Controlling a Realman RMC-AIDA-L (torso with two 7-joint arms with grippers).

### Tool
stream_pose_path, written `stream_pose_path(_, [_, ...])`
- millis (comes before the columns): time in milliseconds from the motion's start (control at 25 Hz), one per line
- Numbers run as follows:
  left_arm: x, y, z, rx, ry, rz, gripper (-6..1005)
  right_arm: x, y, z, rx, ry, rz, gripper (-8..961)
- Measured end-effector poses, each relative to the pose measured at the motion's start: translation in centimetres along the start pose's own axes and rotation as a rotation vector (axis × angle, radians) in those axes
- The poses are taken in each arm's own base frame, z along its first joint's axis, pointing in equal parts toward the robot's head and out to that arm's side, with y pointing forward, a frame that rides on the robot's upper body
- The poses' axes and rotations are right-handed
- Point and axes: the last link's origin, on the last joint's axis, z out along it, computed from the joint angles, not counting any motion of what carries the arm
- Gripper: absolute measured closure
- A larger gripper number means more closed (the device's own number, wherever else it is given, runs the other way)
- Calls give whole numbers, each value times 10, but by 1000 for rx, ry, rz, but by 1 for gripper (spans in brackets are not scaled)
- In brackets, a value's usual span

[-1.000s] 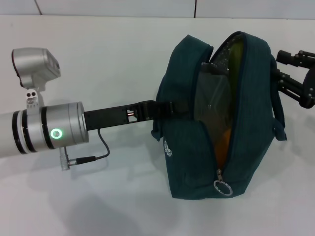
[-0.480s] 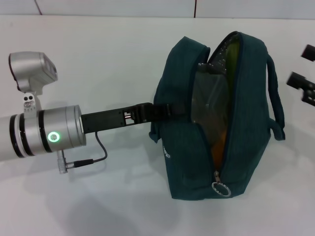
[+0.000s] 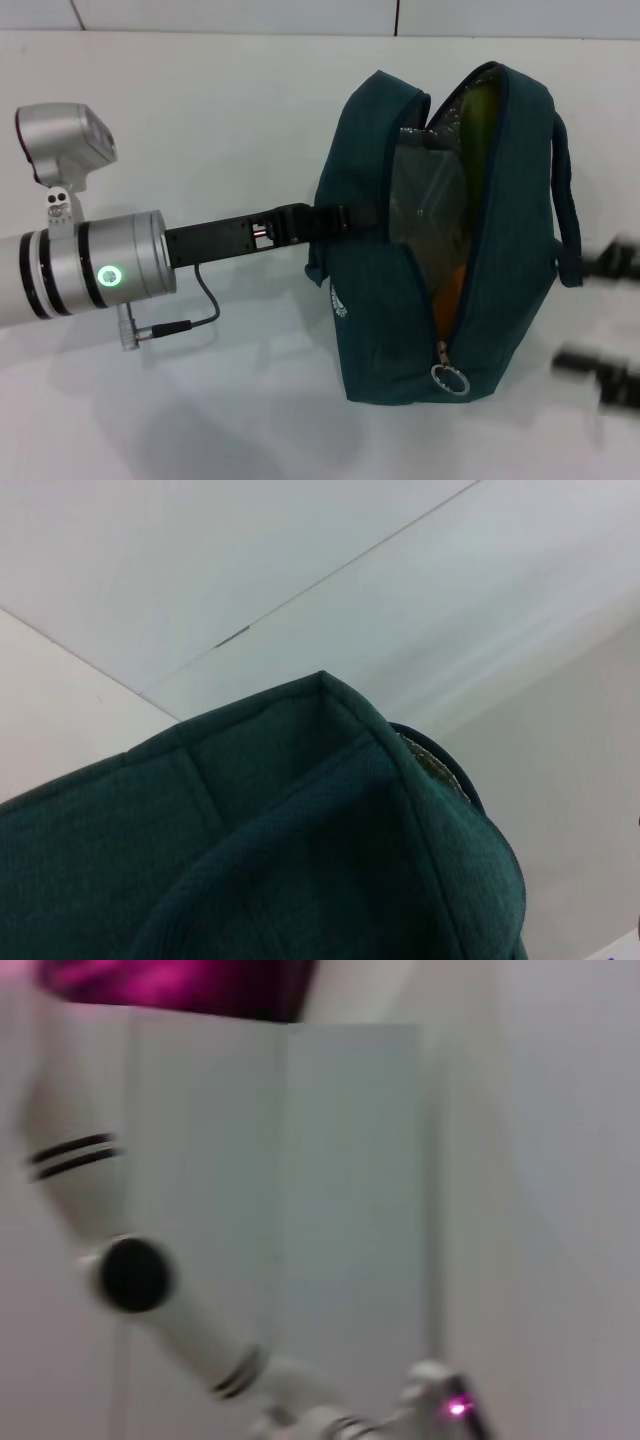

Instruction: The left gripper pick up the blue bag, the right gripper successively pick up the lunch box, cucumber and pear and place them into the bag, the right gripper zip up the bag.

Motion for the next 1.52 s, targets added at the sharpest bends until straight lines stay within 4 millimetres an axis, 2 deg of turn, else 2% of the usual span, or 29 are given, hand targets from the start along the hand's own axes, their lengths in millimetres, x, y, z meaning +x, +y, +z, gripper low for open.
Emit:
stream_pose_path(240, [-1,0,-1,2,3,-3,961,25,19,4,-92,97,61,335])
stream_pose_path(640, [-2,-1,-2,3,4,-5,959,59,20,9,-28,199,154,342])
stream_pose_path(1040, [-1,0,-1,1,2,-2,958,72,19,18,-20,243,187,345])
stream_pose_path(1520, [-2,-1,-2,4,3,-5,956,79,14,34,3,251,190,348])
